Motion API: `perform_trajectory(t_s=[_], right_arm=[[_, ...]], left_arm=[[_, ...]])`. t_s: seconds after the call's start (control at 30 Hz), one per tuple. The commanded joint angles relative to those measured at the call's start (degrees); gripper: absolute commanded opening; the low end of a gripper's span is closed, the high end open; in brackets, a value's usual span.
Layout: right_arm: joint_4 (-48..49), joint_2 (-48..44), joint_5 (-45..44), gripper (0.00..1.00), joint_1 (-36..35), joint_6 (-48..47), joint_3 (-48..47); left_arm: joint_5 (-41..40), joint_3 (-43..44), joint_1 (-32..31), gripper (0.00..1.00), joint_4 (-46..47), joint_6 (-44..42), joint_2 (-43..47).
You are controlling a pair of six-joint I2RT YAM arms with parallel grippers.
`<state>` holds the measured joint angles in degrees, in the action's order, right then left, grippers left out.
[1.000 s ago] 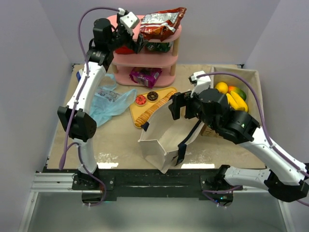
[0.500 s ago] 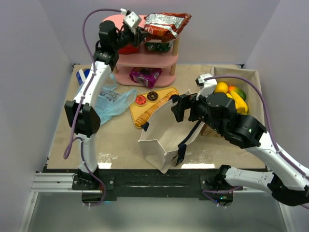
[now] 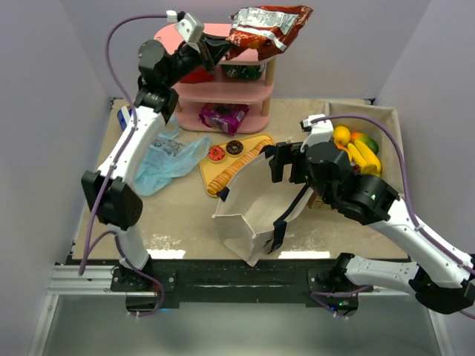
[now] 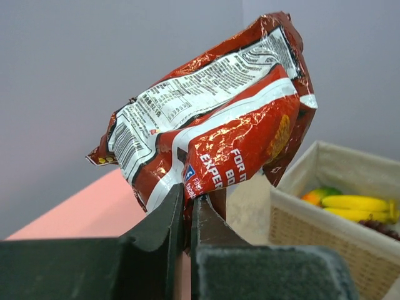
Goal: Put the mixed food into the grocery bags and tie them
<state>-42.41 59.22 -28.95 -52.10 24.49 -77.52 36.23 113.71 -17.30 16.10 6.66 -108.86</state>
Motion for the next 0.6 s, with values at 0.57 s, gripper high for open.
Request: perform_trajectory(t_s=[0.57], right_arm=[[-4.61, -14.04, -38.39, 0.99, 0.51, 4.41, 1.48]], left_arm=[[-7.49, -54.47, -21.97, 0.0, -9.05, -5.77, 51.64]])
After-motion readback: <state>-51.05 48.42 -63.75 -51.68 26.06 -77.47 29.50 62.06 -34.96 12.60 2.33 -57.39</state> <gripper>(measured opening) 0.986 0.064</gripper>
